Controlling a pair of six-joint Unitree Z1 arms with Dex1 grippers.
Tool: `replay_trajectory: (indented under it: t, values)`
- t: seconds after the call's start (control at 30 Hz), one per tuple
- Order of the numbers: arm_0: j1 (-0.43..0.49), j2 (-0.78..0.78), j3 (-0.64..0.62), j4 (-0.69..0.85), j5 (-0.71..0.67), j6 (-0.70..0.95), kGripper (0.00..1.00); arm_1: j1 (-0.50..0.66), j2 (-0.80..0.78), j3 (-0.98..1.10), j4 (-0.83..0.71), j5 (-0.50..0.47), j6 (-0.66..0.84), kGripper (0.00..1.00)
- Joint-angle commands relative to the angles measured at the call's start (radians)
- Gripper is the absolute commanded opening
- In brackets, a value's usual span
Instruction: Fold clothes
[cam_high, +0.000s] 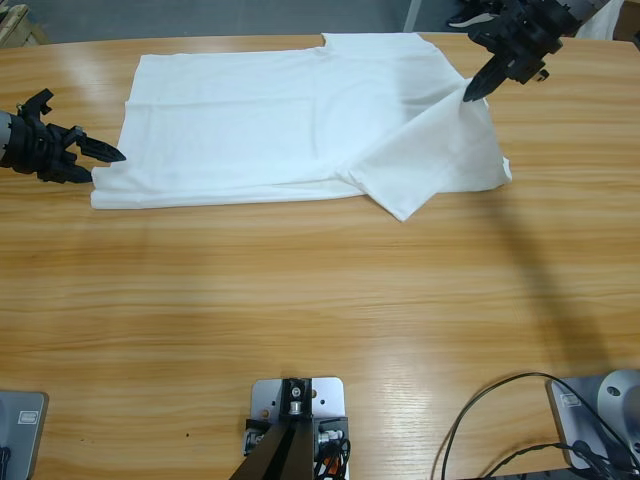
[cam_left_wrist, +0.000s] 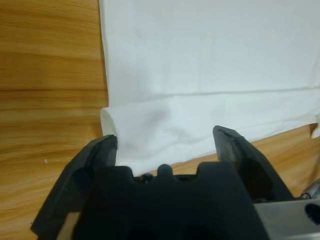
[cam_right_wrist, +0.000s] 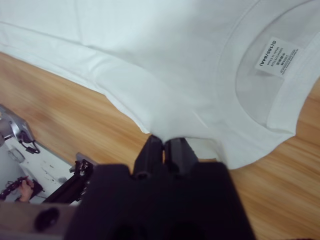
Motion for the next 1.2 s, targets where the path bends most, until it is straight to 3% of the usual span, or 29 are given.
replay_trajectory:
  t: [0.03,0.17,0.2,0.3,0.37,0.4,1.2]
  values:
    - [-0.003,0.065,-0.005,-0.012,-0.034,0.021,0.480,-0.019,0.049,0.011,0.014,-0.002,-0.011,0.000]
    - [-0.003,0.086,-0.002,-0.008,-0.033,0.020,0.480,-0.019,0.046,0.013,0.014,-0.002,-0.013,0.000]
    - [-0.002,0.090,-0.001,-0.008,-0.033,0.020,0.422,-0.019,0.045,0.013,0.014,-0.002,-0.013,0.000]
    - [-0.004,0.094,-0.001,-0.007,-0.032,0.020,0.387,-0.019,0.044,0.013,0.014,-0.003,-0.013,0.000]
    - [-0.003,0.091,-0.001,-0.008,-0.030,0.022,0.023,-0.019,0.044,0.013,0.014,-0.003,-0.013,0.000]
    - [-0.003,0.087,-0.001,-0.008,-0.029,0.023,0.000,-0.019,0.045,0.013,0.014,-0.003,-0.013,0.000]
    - [0.030,0.079,-0.077,-0.011,-0.035,0.011,0.000,-0.028,0.090,-0.040,0.042,-0.015,-0.018,0.000]
